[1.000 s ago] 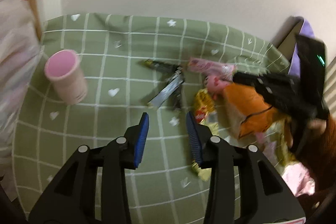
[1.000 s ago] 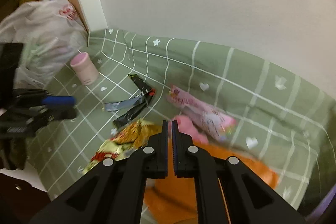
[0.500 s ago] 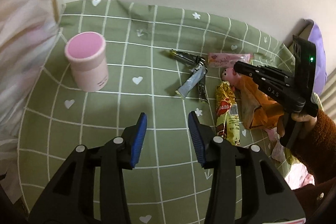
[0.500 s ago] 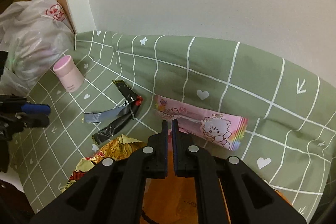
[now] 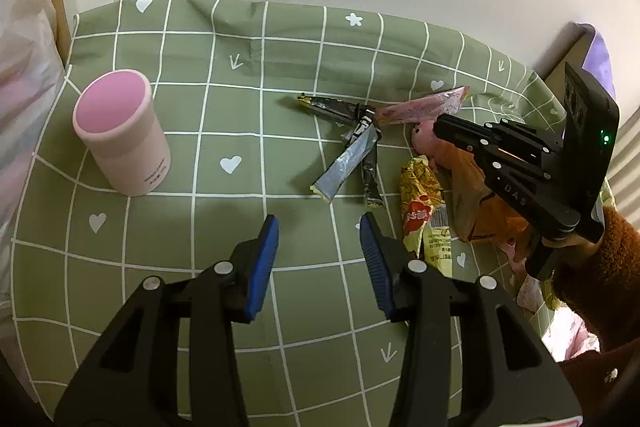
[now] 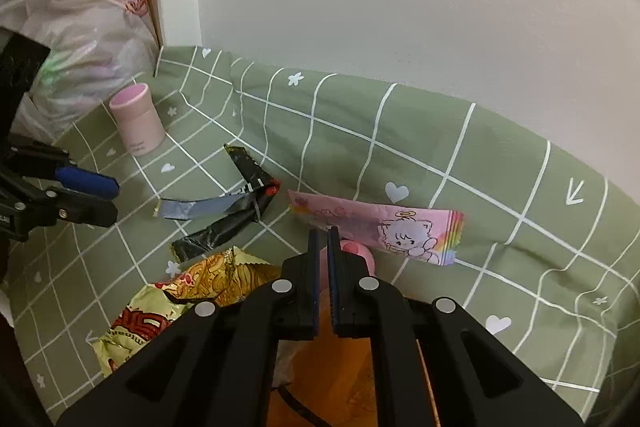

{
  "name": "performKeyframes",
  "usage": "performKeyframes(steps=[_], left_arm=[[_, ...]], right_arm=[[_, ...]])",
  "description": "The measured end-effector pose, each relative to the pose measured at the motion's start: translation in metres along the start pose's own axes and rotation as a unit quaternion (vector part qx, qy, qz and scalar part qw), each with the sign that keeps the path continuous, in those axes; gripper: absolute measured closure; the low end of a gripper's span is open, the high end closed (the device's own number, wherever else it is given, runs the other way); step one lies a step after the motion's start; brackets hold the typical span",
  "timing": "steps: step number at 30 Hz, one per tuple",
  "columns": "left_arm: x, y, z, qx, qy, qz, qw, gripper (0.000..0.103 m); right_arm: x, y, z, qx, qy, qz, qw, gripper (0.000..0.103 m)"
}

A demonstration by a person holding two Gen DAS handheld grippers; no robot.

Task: Collect trash
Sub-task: 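Grasp the pink candy stick with the right tool and lift it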

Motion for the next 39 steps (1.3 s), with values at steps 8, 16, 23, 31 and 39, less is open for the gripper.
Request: performKeyframes(steps=[8, 16, 23, 31, 39], left_arm=[[0.001, 0.003, -0.002, 0.008, -0.003, -0.003, 1.0000, 0.061], [0.004, 0.011, -0.007, 0.014, -0.008, -0.009, 0.9998, 0.058], [0.006, 0.014, -0.013, 0.013, -0.005, -0.015, 0.9998, 0.057], [0.005, 0.019, -0.013, 0.015, -0.003, -0.020, 0.9997, 0.057], [0.003, 0.020, -0.012, 0.015, -0.002, -0.014, 0.9998, 0.057]], right_arm=[[-0.001, -0.022, -0.026, -0.088, 0.009, -0.049, 0.995, 0.095], [0.001, -0.002, 0.016, -0.016, -0.008, -0.040, 0.999, 0.058], [0.014, 0.000, 0.010, -0.014, -0.047, -0.048, 0.998, 0.058], [0.053, 0.025, 0.005, -0.021, -0.051, -0.111, 0.992, 0.058], [0.021, 0.009, -0.003, -0.095, 0.055, -0.120, 0.987, 0.058]])
Point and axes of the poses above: each gripper's, at about its wrist camera, not at the fingertips, and z roughly against the way its jaws point, x to its right, y to its top, the point moved 6 cm from there along -z, roughly the way its jaws point, and after that the axes turned 4 degrees about -z, right-handed, at the moved point
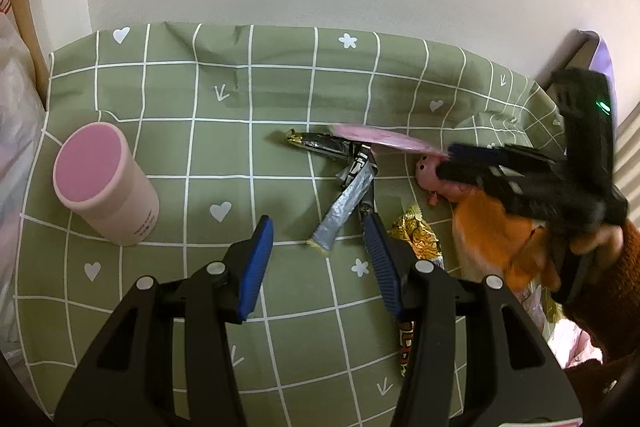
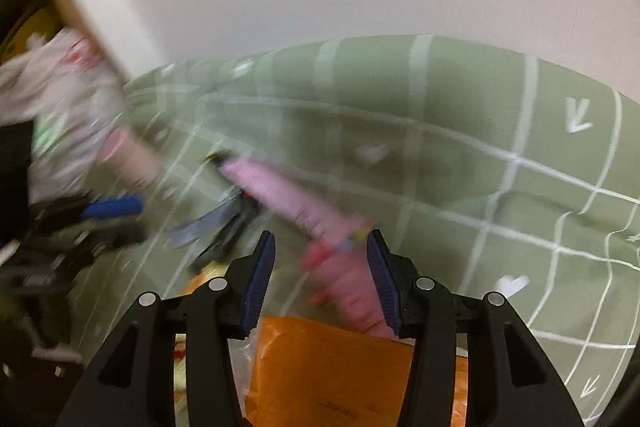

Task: Collect trash
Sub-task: 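Grasp the pink candy stick with the right tool and lift it, then grasp the orange bag with the left tool while the right tool holds the candy stick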

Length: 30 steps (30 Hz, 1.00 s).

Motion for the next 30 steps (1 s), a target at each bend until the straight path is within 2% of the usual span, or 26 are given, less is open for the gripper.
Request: performKeyframes(steps=[4, 8, 11, 13, 14, 16, 17, 23, 26, 30], left_arm=[[0.000, 0.001, 0.001, -0.002, -0.001, 0.004, 1.0000, 0.057], [0.001, -0.003, 0.006, -0.003, 0.006, 0.000, 1.0000, 0.057], [0.003, -0.010, 0.009, -0.005, 0.017, -0.005, 0.9998, 0.057], [0.003, -0.015, 0.013, -0.006, 0.022, -0.005, 0.9997, 0.057], [0.003, -0.017, 0.015, -0.006, 0.023, -0.005, 0.9997, 0.057], [0.002, -0.020, 0.018, -0.006, 0.025, -0.004, 0.9997, 0.057], [0.001, -0.020, 0.018, -0.006, 0.025, -0.002, 0.9997, 0.057], [0.008, -0.017, 0.016, 0.001, -0.006, 0.003, 1.0000, 0.057], [0.026, -0.013, 0.013, 0.006, -0.038, -0.021, 0.9990, 0.057], [0.063, -0.009, 0.008, 0.006, -0.085, -0.076, 0.9935, 0.057]], right_arm=[[-0.018, 0.008, 0.010, 0.010, -0.046, 0.085, 0.995, 0.058], [-0.030, 0.016, -0.011, -0.025, -0.057, 0.145, 0.987, 0.058], [-0.032, 0.018, -0.033, -0.045, -0.085, 0.176, 0.980, 0.058], [-0.027, 0.017, -0.042, -0.049, -0.105, 0.188, 0.975, 0.075], [-0.024, 0.018, -0.046, -0.053, -0.112, 0.181, 0.976, 0.084], [-0.022, 0.021, -0.039, -0.044, -0.093, 0.153, 0.983, 0.086], [-0.023, 0.023, -0.031, -0.033, -0.085, 0.143, 0.985, 0.090], [-0.027, 0.016, 0.049, 0.038, -0.032, 0.066, 0.997, 0.094], [-0.024, 0.007, 0.078, 0.060, -0.035, 0.042, 0.997, 0.094], [-0.008, -0.022, 0.126, 0.092, -0.065, -0.010, 0.994, 0.094]])
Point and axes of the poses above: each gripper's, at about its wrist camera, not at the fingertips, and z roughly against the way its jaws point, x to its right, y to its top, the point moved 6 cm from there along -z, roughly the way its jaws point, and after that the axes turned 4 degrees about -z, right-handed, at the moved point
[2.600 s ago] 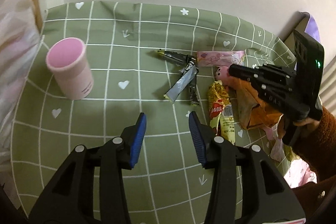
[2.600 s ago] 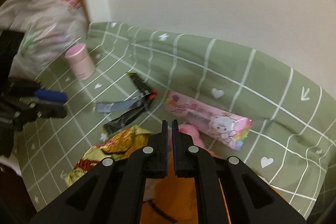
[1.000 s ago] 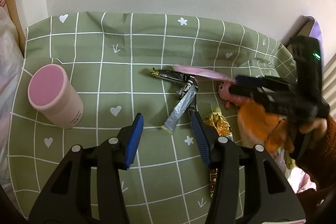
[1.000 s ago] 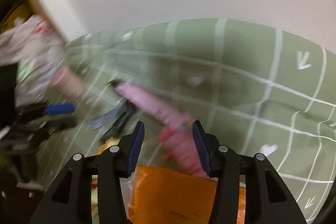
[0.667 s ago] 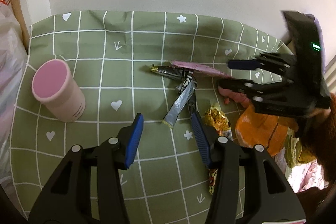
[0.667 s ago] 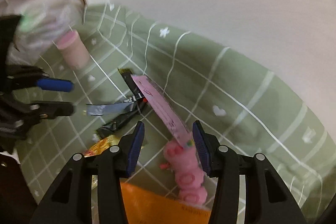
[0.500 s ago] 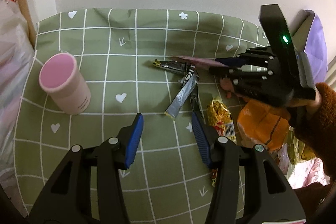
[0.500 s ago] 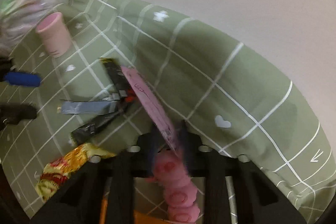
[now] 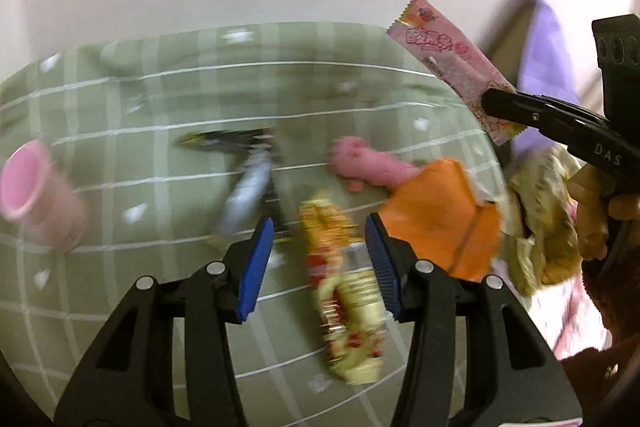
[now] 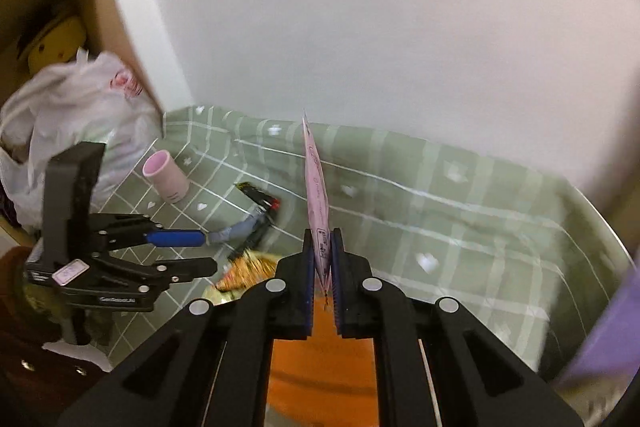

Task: Collect trash
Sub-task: 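Grasp the orange bag with the left tool while the right tool holds the candy stick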

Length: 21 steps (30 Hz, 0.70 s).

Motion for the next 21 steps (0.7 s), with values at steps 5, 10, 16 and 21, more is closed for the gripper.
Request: performKeyframes(steps=[5, 10, 16, 21], left_arm=[[0.044, 0.005, -0.026, -0.022, -0.031, -0.051, 0.9980, 0.052], [0.060, -0.007, -0.045, -0.042, 0.007, -0.058, 0.9974, 0.052], [0.068, -0.030, -0.031, -0.044, -0.039, 0.008, 0.9982, 0.052], [0.078, -0.042, -0.048, -0.063, -0.003, 0.032, 0.9975, 0.052]], right_arm=[[0.030, -0.034, 0.052, 0.024, -0.056, -0.052, 0.997, 0.094], [0.056, -0.078, 0.106, 0.044, -0.100, -0.102, 0.989, 0.094], [0.072, -0.130, 0.145, 0.063, -0.136, -0.161, 0.976, 0.094], [0.080, -0.155, 0.156, 0.062, -0.143, -0.194, 0.969, 0.094]])
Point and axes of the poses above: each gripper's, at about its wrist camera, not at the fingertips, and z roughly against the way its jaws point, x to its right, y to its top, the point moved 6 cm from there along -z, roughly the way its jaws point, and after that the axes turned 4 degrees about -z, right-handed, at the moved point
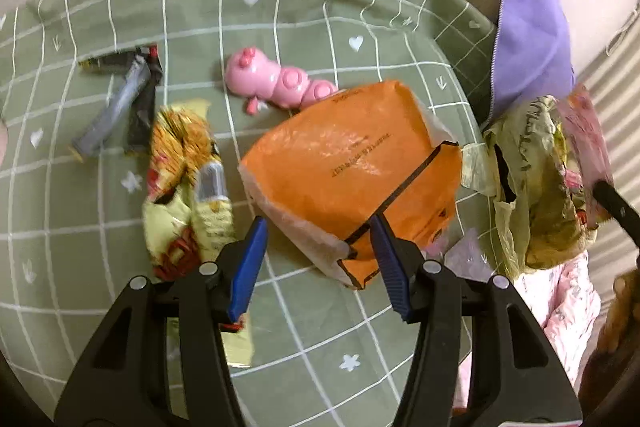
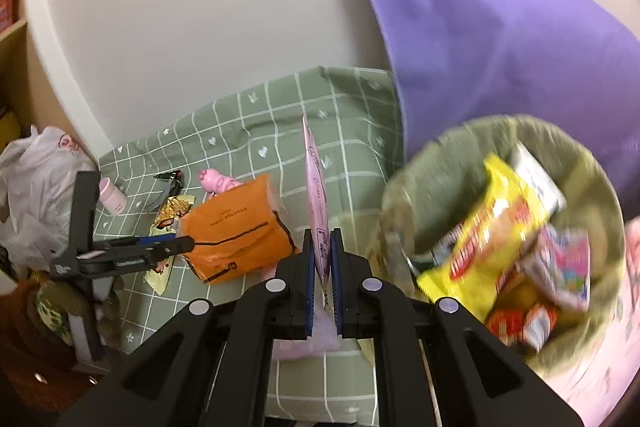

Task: Collect trash
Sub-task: 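Grasp the orange bag with the left tool while the right tool holds the candy stick, then carry the orange bag and candy stick toward the trash bin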

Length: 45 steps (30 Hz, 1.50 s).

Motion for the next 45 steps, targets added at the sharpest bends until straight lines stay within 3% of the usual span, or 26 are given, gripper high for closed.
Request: performKeyframes(steps=[6, 8, 10, 12, 18, 28, 33, 38, 45], left_arm=[[0.002, 0.008, -0.015, -0.010, 0.002, 0.040, 0.9991, 0.056], [0.002, 0.011, -0.019, -0.019, -0.006, 0.053, 0.9984, 0.069], [0.004, 0.013, -0.017, -0.020, -0.006, 0.052, 0.9984, 0.088], [0.008, 0.018, -0.010, -0.007, 0.006, 0.037, 0.9993, 0.095], [0.029, 0.041, 0.031, 0.056, 0.030, -0.026, 0.9976, 0.096], [0.069, 0.085, 0.093, 0.145, 0.035, -0.092, 0.9845, 0.096], [0.111, 0.111, 0.115, 0.183, 0.010, -0.131, 0.9743, 0.096], [0.177, 0.139, 0.127, 0.217, -0.035, -0.178, 0.9592, 0.096], [0.267, 0.148, 0.091, 0.208, -0.086, -0.230, 0.9469, 0.095]], right_arm=[[0.004, -0.011, 0.013, 0.007, -0.008, 0.001, 1.000, 0.094], [0.006, -0.013, 0.017, 0.011, -0.008, 0.001, 1.000, 0.094], [0.008, -0.013, 0.019, 0.014, -0.007, -0.001, 1.000, 0.094], [0.009, -0.012, 0.022, 0.018, -0.006, -0.003, 1.000, 0.094], [0.007, -0.006, 0.024, 0.030, 0.005, -0.004, 1.000, 0.094], [0.005, 0.009, 0.037, 0.060, 0.013, -0.006, 0.998, 0.094], [0.022, 0.023, 0.070, 0.103, -0.001, -0.025, 0.994, 0.094], [0.054, 0.032, 0.112, 0.147, -0.034, -0.052, 0.987, 0.094], [0.089, 0.030, 0.152, 0.180, -0.074, -0.081, 0.978, 0.094]])
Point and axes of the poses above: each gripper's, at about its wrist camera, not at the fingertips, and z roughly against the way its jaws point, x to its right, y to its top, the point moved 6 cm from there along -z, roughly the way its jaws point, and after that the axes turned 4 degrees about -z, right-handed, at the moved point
